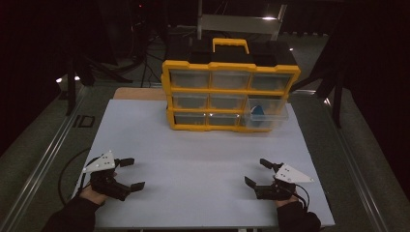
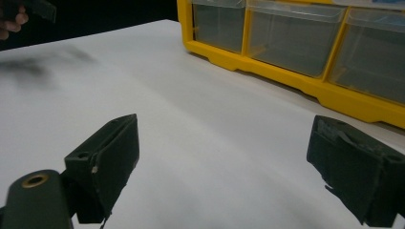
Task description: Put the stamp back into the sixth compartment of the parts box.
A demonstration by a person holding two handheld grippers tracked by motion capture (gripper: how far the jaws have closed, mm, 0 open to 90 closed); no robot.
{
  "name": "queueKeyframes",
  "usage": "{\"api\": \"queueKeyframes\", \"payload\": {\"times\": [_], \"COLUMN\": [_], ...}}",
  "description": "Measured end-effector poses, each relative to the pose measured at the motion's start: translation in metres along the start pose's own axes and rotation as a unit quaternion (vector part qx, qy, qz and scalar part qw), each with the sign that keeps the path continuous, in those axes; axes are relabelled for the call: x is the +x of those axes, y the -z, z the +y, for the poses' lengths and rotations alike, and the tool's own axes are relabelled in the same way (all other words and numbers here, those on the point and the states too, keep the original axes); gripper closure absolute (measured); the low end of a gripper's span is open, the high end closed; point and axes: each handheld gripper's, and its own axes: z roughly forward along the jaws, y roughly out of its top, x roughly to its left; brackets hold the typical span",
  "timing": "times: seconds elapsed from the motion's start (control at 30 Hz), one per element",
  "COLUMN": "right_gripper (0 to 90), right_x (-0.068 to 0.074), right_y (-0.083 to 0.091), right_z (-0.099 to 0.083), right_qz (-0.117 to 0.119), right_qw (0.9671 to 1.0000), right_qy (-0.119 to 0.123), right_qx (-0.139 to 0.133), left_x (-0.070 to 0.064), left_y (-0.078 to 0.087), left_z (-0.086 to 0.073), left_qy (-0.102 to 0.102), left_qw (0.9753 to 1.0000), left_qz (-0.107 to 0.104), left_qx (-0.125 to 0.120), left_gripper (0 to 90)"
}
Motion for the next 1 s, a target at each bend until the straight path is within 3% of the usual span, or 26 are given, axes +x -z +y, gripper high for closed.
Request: {"api": "queueKeyframes", "payload": {"times": [0.1,0.4,0.53,0.67,0.8,1.0], "right_gripper": [10.9,10.9,10.9,10.9,10.9,10.9], "right_x": [0.000,0.000,0.000,0.001,0.001,0.000], "right_y": [0.000,-0.001,-0.001,-0.001,-0.001,-0.002], "right_z": [0.000,0.000,0.000,0.001,0.000,0.000], "right_qz": [0.000,0.002,0.002,0.005,0.006,0.006], "right_qw": [1.0000,1.0000,1.0000,1.0000,1.0000,0.9999], "right_qy": [0.001,0.002,0.005,0.005,0.005,0.007], "right_qx": [0.001,-0.001,0.000,0.001,0.001,0.003], "left_x": [-0.001,-0.002,-0.001,0.001,0.001,0.002], "left_y": [0.000,0.002,0.006,0.008,0.008,0.007], "left_z": [-0.006,-0.025,-0.031,-0.035,-0.038,-0.040], "left_qy": [0.000,0.014,0.019,0.028,0.026,0.030], "left_qw": [1.0000,0.9986,0.9958,0.9922,0.9890,0.9869], "left_qz": [0.007,0.039,0.067,0.101,0.132,0.146], "left_qx": [0.000,-0.033,-0.059,-0.068,-0.061,-0.063], "left_gripper": [0.3,0.3,0.3,0.3,0.3,0.3]}}
